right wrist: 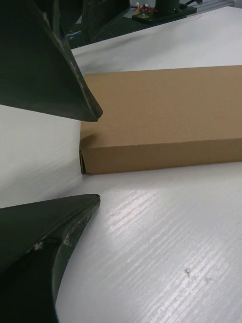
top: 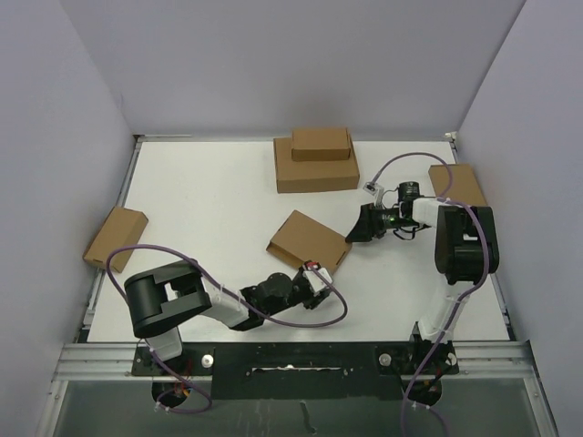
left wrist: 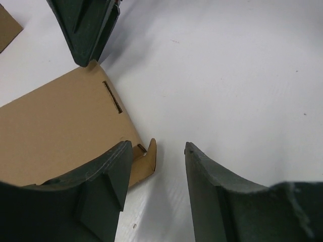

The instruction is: Fold the paper box

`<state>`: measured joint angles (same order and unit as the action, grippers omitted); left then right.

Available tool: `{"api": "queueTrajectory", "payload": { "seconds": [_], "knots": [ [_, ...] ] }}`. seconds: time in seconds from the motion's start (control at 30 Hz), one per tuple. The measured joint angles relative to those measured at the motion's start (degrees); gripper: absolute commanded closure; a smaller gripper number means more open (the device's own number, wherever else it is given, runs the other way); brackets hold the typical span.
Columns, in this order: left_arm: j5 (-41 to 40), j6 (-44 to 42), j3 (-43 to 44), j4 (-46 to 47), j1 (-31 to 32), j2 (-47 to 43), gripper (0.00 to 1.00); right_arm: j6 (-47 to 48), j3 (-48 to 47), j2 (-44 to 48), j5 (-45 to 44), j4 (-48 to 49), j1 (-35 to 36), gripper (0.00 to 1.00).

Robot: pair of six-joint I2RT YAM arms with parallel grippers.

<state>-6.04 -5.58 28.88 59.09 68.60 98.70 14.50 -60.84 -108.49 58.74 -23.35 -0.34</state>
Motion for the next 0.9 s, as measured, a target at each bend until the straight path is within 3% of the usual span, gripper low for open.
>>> {"api": "queueTrajectory", "payload": {
  "seconds": [0.1,0.2,0.9],
  "knots": [
    [-1.0,1.6,0.2,-1.8,0.0,0.0,0.56,-0.2,-0.8,-1.7,0.1,-1.2,0.0,0.53],
    [-1.3,3.2,0.2,-4.2,0.0,0.0,0.57,-0.6,-0.9,-2.0,0.3,-2.5,0.0,0.58],
    [-2.4,8.6,3.0,-11.1,-0.8,0.1,0.67,-1.7,-0.9,-2.0,0.9,-5.2,1.4,0.65]
  ]
}}
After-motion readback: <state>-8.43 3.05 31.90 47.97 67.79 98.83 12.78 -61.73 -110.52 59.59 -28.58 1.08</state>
